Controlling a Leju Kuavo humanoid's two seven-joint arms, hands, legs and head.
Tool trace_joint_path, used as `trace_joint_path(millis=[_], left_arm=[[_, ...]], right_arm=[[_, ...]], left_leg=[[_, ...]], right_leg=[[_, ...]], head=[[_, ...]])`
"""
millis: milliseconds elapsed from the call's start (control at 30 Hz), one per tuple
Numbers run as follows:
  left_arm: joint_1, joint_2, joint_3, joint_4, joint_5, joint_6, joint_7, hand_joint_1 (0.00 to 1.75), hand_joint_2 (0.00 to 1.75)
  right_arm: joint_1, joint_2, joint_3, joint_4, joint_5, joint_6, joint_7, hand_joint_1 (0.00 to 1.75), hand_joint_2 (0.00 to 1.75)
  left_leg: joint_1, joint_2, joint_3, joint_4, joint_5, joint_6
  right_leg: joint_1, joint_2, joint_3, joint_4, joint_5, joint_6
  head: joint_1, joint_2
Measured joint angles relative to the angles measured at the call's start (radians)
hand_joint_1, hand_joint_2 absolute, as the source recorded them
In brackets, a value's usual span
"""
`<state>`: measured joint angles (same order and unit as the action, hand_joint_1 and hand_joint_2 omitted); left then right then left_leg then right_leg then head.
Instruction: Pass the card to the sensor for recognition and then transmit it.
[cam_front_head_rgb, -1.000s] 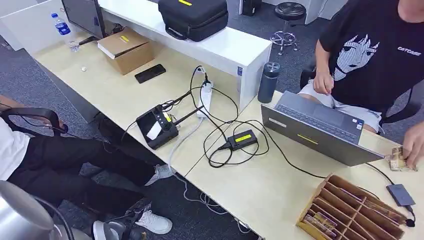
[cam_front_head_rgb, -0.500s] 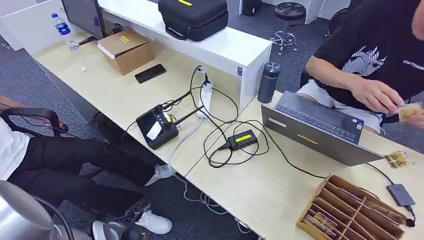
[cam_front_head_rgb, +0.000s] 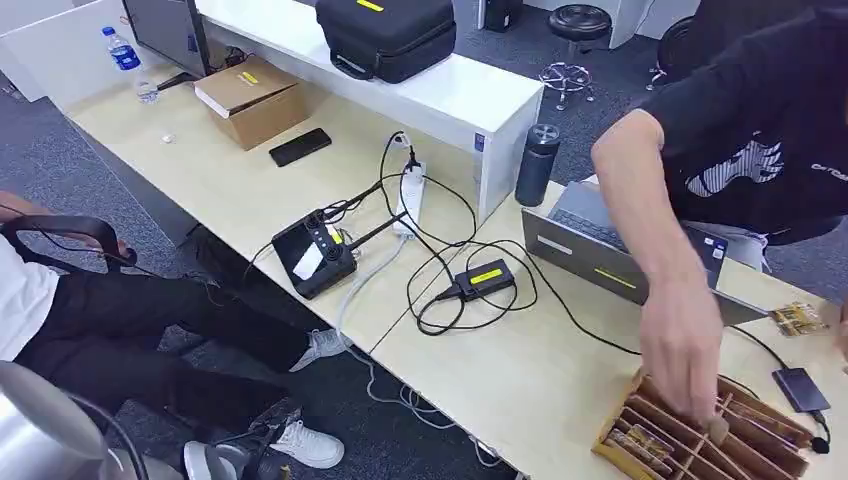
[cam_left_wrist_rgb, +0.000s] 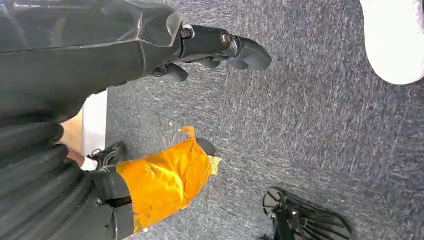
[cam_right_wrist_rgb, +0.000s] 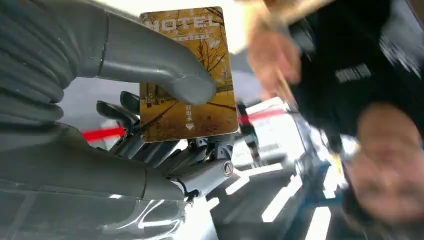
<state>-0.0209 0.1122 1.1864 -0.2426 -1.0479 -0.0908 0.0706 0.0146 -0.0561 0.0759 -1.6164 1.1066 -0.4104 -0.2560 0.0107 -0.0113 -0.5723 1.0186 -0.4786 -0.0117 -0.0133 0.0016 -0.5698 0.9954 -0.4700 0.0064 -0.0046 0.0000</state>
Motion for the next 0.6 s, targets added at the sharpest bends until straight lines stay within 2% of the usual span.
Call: trace_joint_path(millis=[67, 200, 367, 500, 600], left_arm=[[-0.001, 0.001, 0.0, 0.0, -0.013, -0.005, -0.002, 0.0, 1.75], [-0.013, 0.012, 0.0, 0.0, -0.045, -0.03, -0.012, 0.0, 1.75], [-0.024, 0.025, 0.0, 0.0, -0.067, -0.042, -0.02, 0.0, 1.75], [-0.023, 0.027, 0.0, 0.0, -0.072, -0.045, -0.021, 0.0, 1.75], [-0.024, 0.031, 0.0, 0.0, -0.08, -0.054, -0.021, 0.0, 1.75]], right_arm=[[-0.048, -0.006, 0.021, -0.043, -0.005, 0.053, -0.001, 1.75, 1.75], [-0.236, -0.012, 0.094, -0.034, -0.045, 0.197, 0.048, 1.75, 1.75], [-0.468, -0.012, 0.165, 0.076, -0.1, 0.269, 0.114, 1.75, 1.75], [-0.549, -0.012, 0.189, 0.123, -0.106, 0.286, 0.126, 1.75, 1.75], [-0.603, -0.001, 0.212, 0.16, -0.119, 0.342, 0.155, 1.75, 1.75]], left_leg=[[0.0, 0.002, 0.0, 0.0, 0.0, 0.0], [0.0, 0.005, 0.001, 0.0, 0.002, -0.002], [0.0, 0.003, 0.0, 0.0, 0.005, -0.003], [0.001, 0.001, -0.001, 0.0, 0.005, -0.003], [0.0, 0.002, -0.002, 0.0, 0.005, -0.003]], right_leg=[[0.0, 0.001, 0.0, 0.0, 0.001, -0.001], [0.0, 0.003, -0.001, 0.0, 0.004, -0.003], [0.0, 0.002, -0.002, 0.001, 0.006, -0.002], [0.0, 0.002, -0.002, 0.001, 0.005, -0.002], [0.0, 0.002, -0.004, 0.002, 0.006, -0.002]], head=[[0.0, 0.0], [0.0, 0.0], [0.0, 0.0], [0.0, 0.0], [0.0, 0.0]])
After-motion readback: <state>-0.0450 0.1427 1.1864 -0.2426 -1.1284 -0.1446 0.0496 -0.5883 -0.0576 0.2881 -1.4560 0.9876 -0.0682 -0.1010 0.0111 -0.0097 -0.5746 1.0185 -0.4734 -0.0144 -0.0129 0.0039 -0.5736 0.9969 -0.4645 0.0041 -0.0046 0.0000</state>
